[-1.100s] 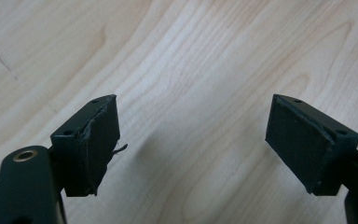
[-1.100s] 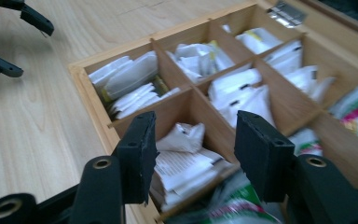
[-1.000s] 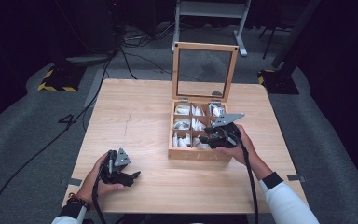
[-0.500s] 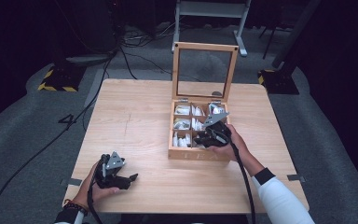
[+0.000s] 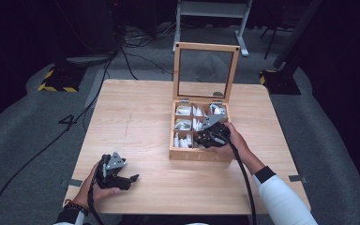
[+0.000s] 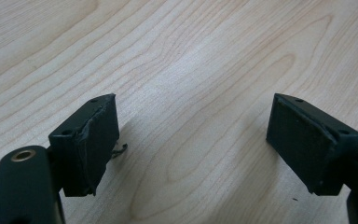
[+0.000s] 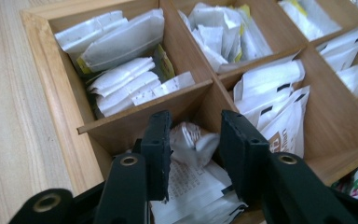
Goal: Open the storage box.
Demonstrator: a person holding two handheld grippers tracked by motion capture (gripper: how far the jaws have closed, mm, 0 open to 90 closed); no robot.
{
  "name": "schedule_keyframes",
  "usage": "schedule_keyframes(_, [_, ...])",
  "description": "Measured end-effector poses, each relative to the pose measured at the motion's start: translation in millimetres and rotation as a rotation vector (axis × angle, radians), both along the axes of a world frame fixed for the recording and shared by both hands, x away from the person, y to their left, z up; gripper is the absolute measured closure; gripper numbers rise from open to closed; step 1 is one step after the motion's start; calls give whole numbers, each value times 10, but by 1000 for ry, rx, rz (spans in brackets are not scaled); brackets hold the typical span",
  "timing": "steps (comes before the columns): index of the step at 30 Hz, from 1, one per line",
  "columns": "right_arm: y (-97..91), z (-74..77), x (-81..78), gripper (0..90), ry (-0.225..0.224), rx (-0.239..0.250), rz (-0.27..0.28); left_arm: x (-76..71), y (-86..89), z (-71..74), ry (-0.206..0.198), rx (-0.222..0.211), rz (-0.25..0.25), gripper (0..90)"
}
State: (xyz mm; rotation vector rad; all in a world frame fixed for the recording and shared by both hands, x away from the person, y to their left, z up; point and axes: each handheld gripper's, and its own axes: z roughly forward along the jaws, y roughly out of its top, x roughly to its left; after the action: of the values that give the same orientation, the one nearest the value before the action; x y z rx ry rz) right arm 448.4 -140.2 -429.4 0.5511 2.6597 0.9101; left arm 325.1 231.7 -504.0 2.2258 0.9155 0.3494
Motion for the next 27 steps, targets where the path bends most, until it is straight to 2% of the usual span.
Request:
schedule_keyframes(2, [7,-5,1,668,-11,-9,8,2,0,-1,0,-1,-2,173])
schedule_keyframes(6, [11,-52,20,704,11,-25,6,2,0,-1,0,-1,-3,173])
schedule_keyframes(12, [0,-48,17,789,11,-19,15,1,-1,-1,1,-1,-2,173])
schedule_keyframes(13, [0,-48,11,829,5,-18,26,1,-1,-1,1,-1,-3,173])
schedule_keyframes(15, [-2,-45,7,839,6,-16,28,2,-1,-1,1,-1,-3,173])
schedule_keyframes(20, [-53,-10,-23,876,5,28,54,2,-3,1,3,1,-3,173])
schedule_keyframes(24, [-109,0,-26,879,10,65,47,3,-3,1,3,0,-3,172])
schedule_keyframes(27, [-199,20,-6,881,21,110,41,6,-5,1,3,1,-1,170])
